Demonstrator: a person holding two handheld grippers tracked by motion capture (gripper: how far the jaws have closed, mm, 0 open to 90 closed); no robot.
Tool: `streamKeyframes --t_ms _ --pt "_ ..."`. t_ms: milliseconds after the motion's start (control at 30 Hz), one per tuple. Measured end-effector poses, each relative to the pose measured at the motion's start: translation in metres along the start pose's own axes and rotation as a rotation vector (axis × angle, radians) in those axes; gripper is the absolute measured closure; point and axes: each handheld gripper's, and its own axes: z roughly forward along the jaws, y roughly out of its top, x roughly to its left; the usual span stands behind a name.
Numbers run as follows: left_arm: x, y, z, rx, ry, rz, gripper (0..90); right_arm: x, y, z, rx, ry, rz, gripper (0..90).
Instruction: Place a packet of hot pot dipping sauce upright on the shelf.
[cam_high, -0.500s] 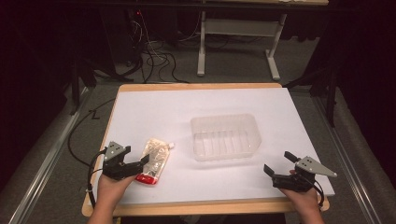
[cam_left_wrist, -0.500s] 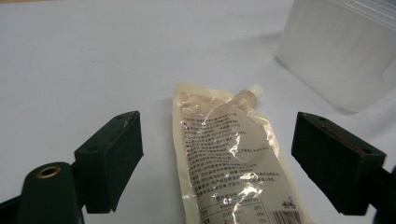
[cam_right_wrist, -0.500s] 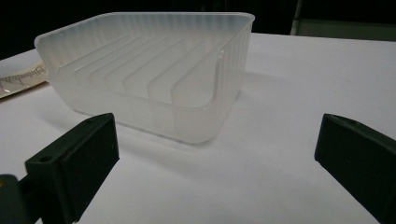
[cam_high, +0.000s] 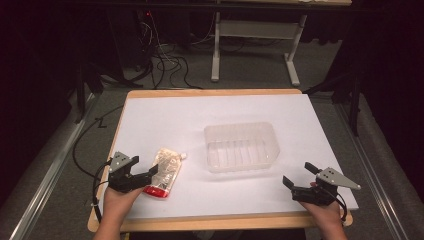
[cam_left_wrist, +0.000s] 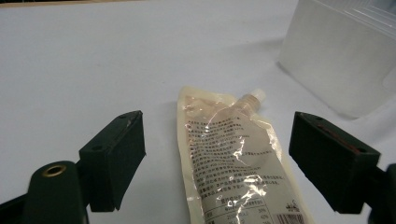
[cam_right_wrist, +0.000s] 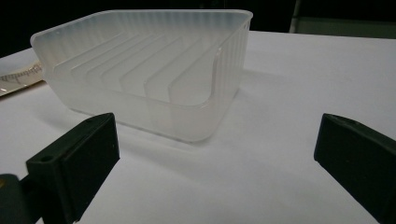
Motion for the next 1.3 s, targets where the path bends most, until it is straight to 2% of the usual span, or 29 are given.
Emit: streamKeyframes --t_ms 367,500,700,800,867,900,933,1067,1133,1167,1200,1300 --pt "-0.003 0.000 -0.001 -0.011 0.008 0.035 18.7 0.000 0.000 0.000 0.002 0.003 0.000 0.6" --pt "-0.005 0.001 -0.001 -0.026 0.010 0.067 18.7 0.000 0.001 -0.001 -0.013 0.004 0.001 0.4" --pt "-0.007 0.000 -0.001 -0.039 0.012 0.098 18.7 0.008 0.007 -0.007 -0.049 0.009 -0.031 0.2" --pt "-0.008 0.001 0.002 -0.048 0.009 0.106 18.8 0.010 0.007 -0.007 -0.048 0.015 -0.041 0.2" --pt "-0.007 0.002 0.007 -0.038 0.005 0.105 19.9 0.010 0.006 -0.005 -0.038 0.014 -0.033 0.2" --pt "-0.005 0.006 0.014 -0.014 -0.019 0.089 20.4 0.009 0.006 -0.005 -0.035 0.013 -0.036 0.3" --pt "-0.003 0.009 0.018 0.012 -0.025 0.081 22.0 0.008 0.006 -0.005 -0.034 0.013 -0.034 0.3" --pt "0.002 0.018 0.035 0.058 -0.031 0.045 25.4 0.005 0.005 -0.005 -0.034 0.014 -0.025 0.4" --pt "0.007 0.021 0.045 0.100 -0.029 0.027 26.7 0.004 0.004 -0.005 -0.037 0.017 -0.020 0.6" --pt "0.007 0.021 0.045 0.100 -0.029 0.027 28.3 0.004 0.004 -0.005 -0.037 0.017 -0.020 0.6" --pt "0.012 0.024 0.057 0.145 -0.042 -0.001 28.5 0.004 0.004 -0.004 -0.031 0.019 -0.017 0.7" --pt "0.022 0.024 0.070 0.176 -0.044 -0.051 31.9 0.005 0.004 -0.003 -0.027 0.026 -0.024 0.8"
